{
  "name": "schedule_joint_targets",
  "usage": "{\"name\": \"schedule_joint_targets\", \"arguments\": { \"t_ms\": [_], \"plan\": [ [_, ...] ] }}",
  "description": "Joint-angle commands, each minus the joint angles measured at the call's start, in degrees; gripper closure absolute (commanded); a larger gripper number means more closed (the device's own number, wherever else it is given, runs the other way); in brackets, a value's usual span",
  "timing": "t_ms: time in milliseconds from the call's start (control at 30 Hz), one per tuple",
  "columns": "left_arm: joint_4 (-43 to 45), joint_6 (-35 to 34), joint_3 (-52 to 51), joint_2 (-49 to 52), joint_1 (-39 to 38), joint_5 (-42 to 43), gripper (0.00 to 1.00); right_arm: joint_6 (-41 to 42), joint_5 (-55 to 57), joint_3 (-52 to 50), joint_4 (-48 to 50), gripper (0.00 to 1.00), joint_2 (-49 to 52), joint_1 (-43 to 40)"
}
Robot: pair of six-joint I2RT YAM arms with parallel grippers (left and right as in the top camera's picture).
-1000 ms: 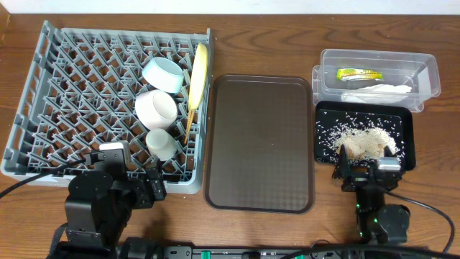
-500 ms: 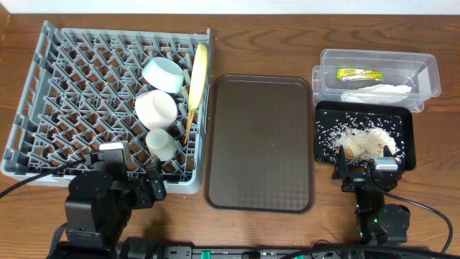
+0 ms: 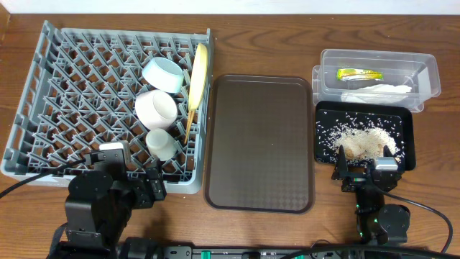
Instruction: Sort waste into correct bins and load items into the dishwasher
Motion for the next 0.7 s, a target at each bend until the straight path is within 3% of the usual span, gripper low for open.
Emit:
{"name": "schedule_joint_targets", "arguments": {
  "t_ms": [0,300,667],
  "plan": [
    [-0.1,0.6,-0.1,-0.1,-0.1,0.5,0.06,-0.6,-0.3,-0.1,-0.3,0.01,-0.4,0.4],
    [2.0,1.0,-4.8,-3.0,1.7,-1.1,0.06,-0.6,-0.3,-0.1,-0.3,0.01,-0.4,0.4],
    [34.1,1.0,-38.8,-25.9,3.2,-1.2,0.06,-0.6,-0.3,-0.1,-0.3,0.01,-0.4,0.4]
  ]
}}
